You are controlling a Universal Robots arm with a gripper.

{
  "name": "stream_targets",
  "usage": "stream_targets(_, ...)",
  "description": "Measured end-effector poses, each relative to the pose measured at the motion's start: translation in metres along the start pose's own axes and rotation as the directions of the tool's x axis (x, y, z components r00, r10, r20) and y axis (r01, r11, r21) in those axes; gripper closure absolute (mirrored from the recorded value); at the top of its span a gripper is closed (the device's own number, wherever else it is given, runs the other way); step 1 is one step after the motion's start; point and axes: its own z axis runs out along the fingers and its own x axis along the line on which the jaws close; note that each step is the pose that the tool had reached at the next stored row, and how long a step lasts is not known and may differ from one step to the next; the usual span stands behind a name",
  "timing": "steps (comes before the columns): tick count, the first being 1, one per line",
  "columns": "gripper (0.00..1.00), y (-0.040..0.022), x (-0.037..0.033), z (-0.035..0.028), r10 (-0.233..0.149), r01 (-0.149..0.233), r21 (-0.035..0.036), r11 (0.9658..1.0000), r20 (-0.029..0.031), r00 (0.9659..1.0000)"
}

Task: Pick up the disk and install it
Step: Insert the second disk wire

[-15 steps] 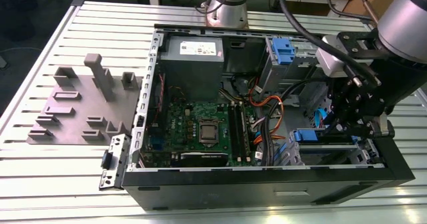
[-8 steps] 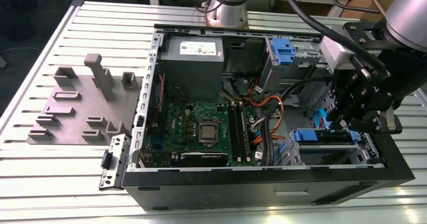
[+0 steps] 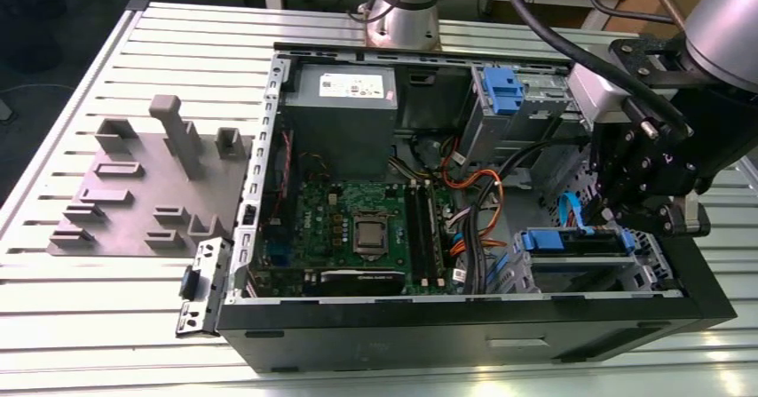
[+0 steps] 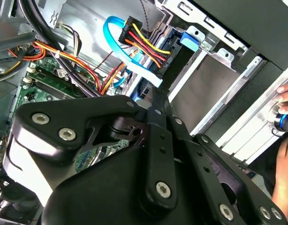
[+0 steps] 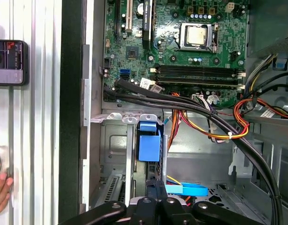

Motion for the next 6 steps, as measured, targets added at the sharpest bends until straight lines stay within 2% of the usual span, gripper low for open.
stream_targets(2, 0.89, 0.0000, 0.0000, 0.0000, 0.000, 0.000, 0.0000, 1.0000, 0.0001, 1.0000)
stream_targets(4, 0.89, 0.0000, 0.0000, 0.0000, 0.000, 0.000, 0.0001, 1.0000, 0.0040, 1.0000)
stream_targets(6, 0.89, 0.0000, 0.0000, 0.0000, 0.000, 0.000, 0.0001, 1.0000, 0.0041, 1.0000)
